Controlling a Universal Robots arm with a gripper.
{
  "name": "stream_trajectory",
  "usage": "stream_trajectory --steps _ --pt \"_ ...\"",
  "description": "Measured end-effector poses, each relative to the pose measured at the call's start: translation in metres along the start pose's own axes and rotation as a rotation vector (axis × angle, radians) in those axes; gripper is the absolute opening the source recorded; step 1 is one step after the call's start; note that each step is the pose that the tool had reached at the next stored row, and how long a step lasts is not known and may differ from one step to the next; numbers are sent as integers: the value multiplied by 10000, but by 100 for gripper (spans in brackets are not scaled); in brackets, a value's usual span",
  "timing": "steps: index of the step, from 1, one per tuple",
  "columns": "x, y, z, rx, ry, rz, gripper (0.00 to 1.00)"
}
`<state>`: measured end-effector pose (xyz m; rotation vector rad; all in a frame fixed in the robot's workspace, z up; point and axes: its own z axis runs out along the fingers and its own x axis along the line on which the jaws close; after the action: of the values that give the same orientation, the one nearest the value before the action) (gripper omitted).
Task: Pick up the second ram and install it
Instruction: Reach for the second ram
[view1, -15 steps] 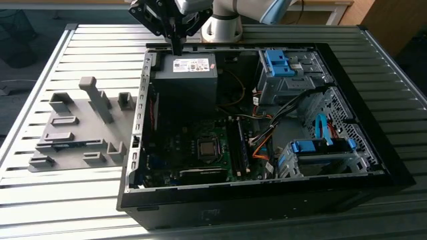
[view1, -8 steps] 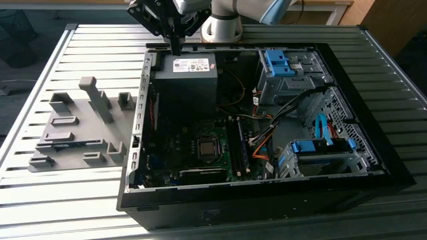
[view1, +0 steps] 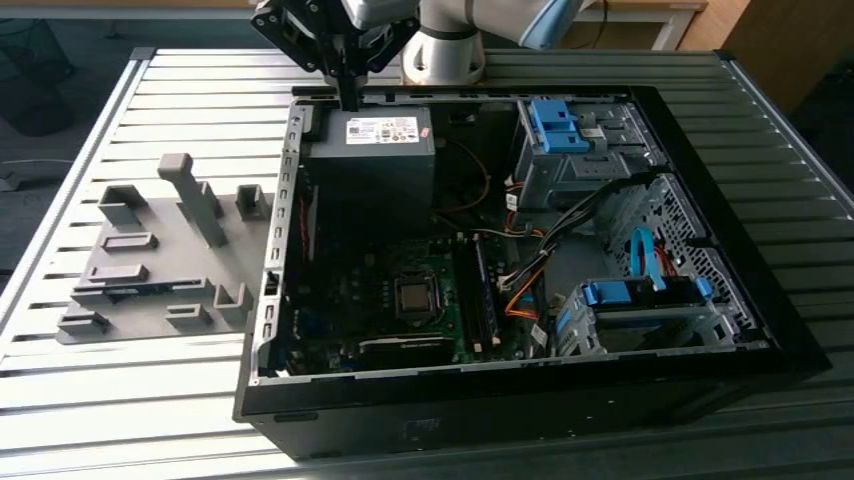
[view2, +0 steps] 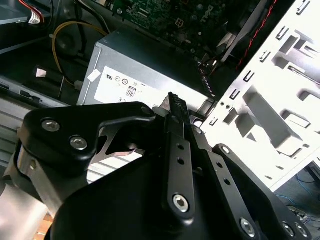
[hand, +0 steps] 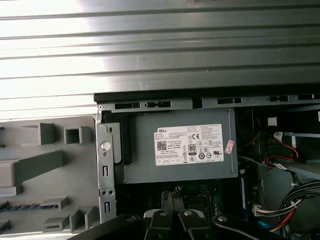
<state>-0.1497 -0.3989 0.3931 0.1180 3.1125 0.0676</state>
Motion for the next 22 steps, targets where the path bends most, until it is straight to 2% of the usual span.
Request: stream_trajectory --steps 22 --pt "67 -5 1 -1 0 0 11"
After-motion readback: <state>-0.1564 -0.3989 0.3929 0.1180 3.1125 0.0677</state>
